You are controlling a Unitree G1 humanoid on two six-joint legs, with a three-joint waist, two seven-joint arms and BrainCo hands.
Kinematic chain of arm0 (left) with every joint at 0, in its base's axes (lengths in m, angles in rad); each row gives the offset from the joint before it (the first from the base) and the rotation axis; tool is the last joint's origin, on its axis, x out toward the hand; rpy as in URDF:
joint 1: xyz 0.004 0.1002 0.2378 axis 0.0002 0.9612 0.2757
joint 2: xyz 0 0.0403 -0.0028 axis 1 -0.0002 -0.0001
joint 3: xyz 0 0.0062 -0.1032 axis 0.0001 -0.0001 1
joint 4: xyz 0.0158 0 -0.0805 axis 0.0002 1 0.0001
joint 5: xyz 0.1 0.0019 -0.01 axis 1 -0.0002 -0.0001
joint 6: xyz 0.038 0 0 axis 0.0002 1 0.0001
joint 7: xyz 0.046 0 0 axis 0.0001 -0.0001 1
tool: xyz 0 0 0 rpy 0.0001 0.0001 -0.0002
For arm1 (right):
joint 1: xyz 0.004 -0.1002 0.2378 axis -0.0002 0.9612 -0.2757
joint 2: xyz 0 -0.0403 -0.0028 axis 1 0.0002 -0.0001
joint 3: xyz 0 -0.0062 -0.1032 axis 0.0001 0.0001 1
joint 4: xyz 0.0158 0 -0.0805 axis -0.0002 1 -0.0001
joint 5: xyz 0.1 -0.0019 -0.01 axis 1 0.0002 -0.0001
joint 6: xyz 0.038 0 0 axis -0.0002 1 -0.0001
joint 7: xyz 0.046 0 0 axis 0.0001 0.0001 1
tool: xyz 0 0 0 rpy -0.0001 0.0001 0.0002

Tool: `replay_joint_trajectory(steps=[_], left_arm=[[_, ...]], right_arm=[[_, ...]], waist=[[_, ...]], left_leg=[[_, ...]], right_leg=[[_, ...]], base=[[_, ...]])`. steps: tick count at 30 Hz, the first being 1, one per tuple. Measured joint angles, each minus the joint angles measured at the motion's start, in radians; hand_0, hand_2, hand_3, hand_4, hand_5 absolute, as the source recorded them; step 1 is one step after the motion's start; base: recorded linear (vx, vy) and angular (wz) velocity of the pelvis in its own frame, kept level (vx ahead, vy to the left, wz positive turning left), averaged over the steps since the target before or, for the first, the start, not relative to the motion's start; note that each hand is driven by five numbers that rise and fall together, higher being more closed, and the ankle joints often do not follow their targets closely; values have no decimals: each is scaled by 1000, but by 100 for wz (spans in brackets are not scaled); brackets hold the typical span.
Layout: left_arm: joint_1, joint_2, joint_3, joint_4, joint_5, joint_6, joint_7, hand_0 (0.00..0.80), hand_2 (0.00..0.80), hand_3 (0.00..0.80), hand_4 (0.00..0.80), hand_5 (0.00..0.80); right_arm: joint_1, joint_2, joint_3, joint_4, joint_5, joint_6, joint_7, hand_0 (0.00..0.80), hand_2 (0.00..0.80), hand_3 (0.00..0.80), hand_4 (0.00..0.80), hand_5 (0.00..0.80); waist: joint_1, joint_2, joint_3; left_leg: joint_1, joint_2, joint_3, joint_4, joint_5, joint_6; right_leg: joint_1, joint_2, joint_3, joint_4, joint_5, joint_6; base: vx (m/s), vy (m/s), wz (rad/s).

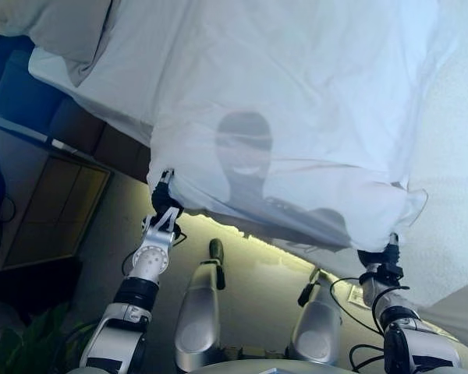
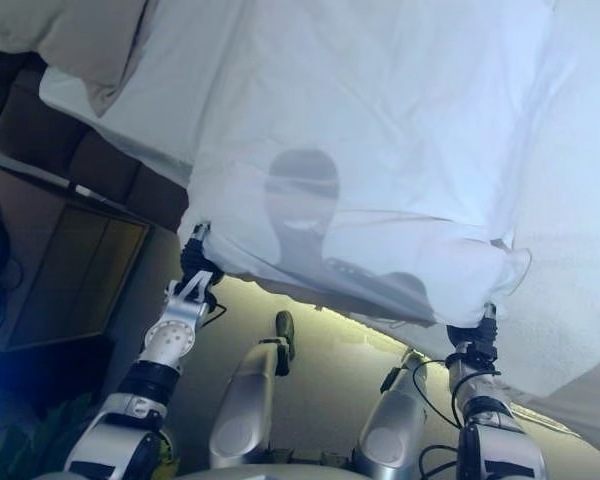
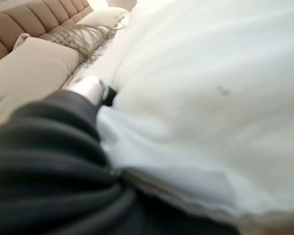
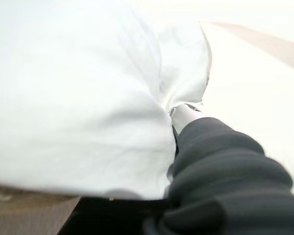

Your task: Make the bed neatly

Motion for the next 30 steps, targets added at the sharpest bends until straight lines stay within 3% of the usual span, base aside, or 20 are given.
replay_joint_trajectory(steps=[5,11,15,17,18,19,20,21,22,23,24,25,26,30], left_arm=[[4,0,0,0,1,0,-6,800,800,800,800,800],[27,-1,0,5,3,0,-6,800,800,800,800,800],[47,-26,3,56,11,0,-3,800,800,800,800,800],[82,-31,4,72,15,-2,9,800,800,800,800,800],[100,-33,9,83,17,-13,15,800,800,800,800,800],[115,-35,26,99,21,-29,25,800,800,800,800,800],[119,-39,36,115,26,-37,32,800,800,800,800,800],[118,-41,50,136,30,-46,36,800,800,800,800,800],[118,-39,59,159,30,-55,37,800,800,800,800,800],[122,-39,70,167,29,-61,39,800,800,800,800,800],[118,-38,71,178,27,-71,39,800,800,800,800,800],[109,-37,72,189,27,-79,39,800,800,800,800,800],[96,-40,73,203,24,-80,40,800,800,800,800,800],[74,-40,70,226,-21,-92,41,800,800,800,800,800]], right_arm=[[1,0,-4,0,-27,-10,-2,800,800,800,800,800],[37,6,2,-71,-173,-67,-3,800,800,800,800,800],[107,52,8,-159,-205,-109,-7,800,800,800,800,800],[146,96,22,-216,-208,-113,-38,800,800,800,800,800],[175,125,36,-243,-223,-111,-70,800,800,800,800,800],[177,149,60,-273,-237,-112,-106,800,800,800,800,800],[193,165,88,-289,-244,-108,-126,800,800,800,800,800],[208,176,118,-293,-245,-96,-145,800,800,800,800,800],[211,181,147,-292,-245,-89,-151,800,800,800,800,800],[223,183,168,-294,-243,-84,-152,800,800,800,800,800],[236,180,181,-294,-240,-83,-152,800,800,800,800,800],[233,175,196,-295,-225,-83,-152,800,800,800,800,800],[232,162,211,-294,-204,-83,-155,800,800,800,800,800],[205,135,260,-324,-153,-91,-190,800,800,800,800,800]], waist=[[-1,0,0],[-22,-1,0],[-46,-8,-27],[-58,-24,-57],[-67,-30,-67],[-72,-30,-74],[-70,-30,-85],[-71,-21,-94],[-67,-14,-106],[-73,-21,-119],[-75,-25,-122],[-77,-24,-122],[-102,-12,-120],[-105,-9,-120]], left_leg=[[0,0,1,3,0,0],[38,-5,2,27,-19,3],[57,-44,28,74,-66,33],[78,-65,70,80,-85,56],[90,-76,90,89,-101,69],[109,-60,111,83,-107,71],[119,-43,124,74,-108,72],[124,-21,135,52,-102,76],[134,13,133,18,-79,64],[147,14,131,-31,-47,52],[159,15,123,-69,-14,39],[167,14,100,-102,18,30],[172,11,75,-138,53,23],[209,31,64,-181,110,-3]], right_leg=[[0,1,1,2,0,0],[45,-6,10,4,0,0],[59,-45,48,-3,2,-5],[71,-76,60,-32,21,-32],[70,-74,63,-25,50,-82],[49,-72,62,3,91,-90],[30,-57,64,28,106,-76],[-4,-12,51,112,54,-25],[-51,44,62,261,-85,13],[-63,100,63,336,-188,-12],[-45,152,60,332,-244,-41],[-7,199,61,279,-274,-108],[25,220,53,240,-264,-110],[43,248,42,242,-279,-134]], base=[[11,38,0],[54,183,-1],[126,263,-17],[76,351,-31],[-5,268,-55],[-41,171,-59],[-44,127,-62],[-35,65,-53],[-44,-62,-36],[-81,-107,-12],[-92,-152,17],[-108,-136,52],[-94,-95,66],[-52,57,13]])
